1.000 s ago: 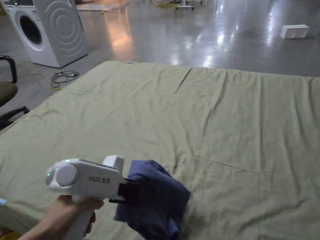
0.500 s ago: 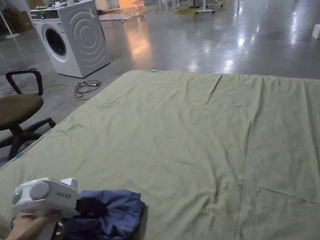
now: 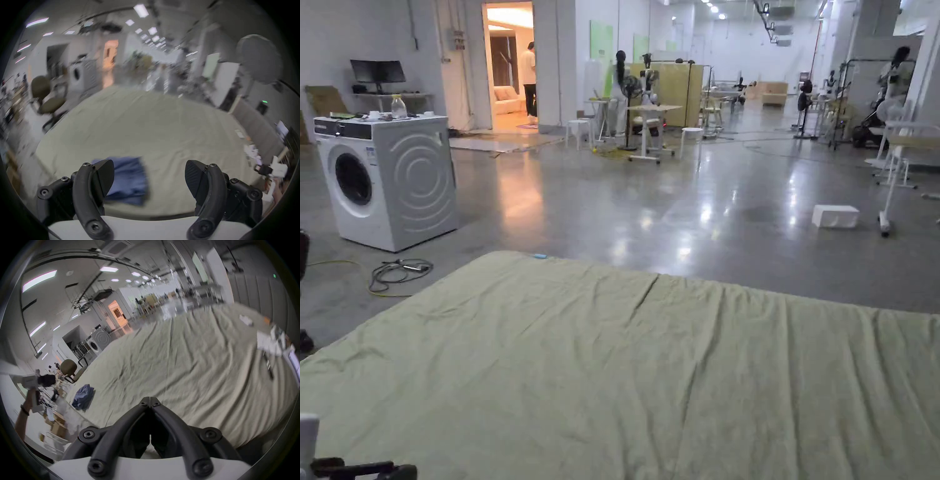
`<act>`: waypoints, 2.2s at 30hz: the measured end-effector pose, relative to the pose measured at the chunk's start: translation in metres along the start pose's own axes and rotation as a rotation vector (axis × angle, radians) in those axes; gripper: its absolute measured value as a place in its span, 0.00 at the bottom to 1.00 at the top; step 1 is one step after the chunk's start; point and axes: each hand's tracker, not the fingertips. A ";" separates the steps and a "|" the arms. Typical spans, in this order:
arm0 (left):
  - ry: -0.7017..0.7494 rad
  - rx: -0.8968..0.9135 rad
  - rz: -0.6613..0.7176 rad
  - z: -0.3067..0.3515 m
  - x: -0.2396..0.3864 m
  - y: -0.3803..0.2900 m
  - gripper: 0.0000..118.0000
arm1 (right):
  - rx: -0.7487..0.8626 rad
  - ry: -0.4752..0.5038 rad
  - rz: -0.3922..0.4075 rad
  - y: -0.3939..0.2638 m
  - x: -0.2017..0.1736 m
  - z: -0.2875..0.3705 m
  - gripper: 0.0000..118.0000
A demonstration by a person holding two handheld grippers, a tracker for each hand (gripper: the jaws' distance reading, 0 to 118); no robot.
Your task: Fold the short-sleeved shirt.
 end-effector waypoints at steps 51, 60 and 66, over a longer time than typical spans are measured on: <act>-0.026 0.529 -0.218 0.060 0.264 -0.052 0.45 | 0.476 -0.155 0.351 0.054 -0.025 0.111 0.44; -0.038 0.546 -0.246 0.059 0.270 -0.052 1.00 | 0.472 -0.263 0.455 0.050 -0.034 0.106 1.00; -0.031 0.549 -0.221 0.057 0.269 -0.051 1.00 | 0.471 -0.221 0.419 0.048 -0.032 0.105 1.00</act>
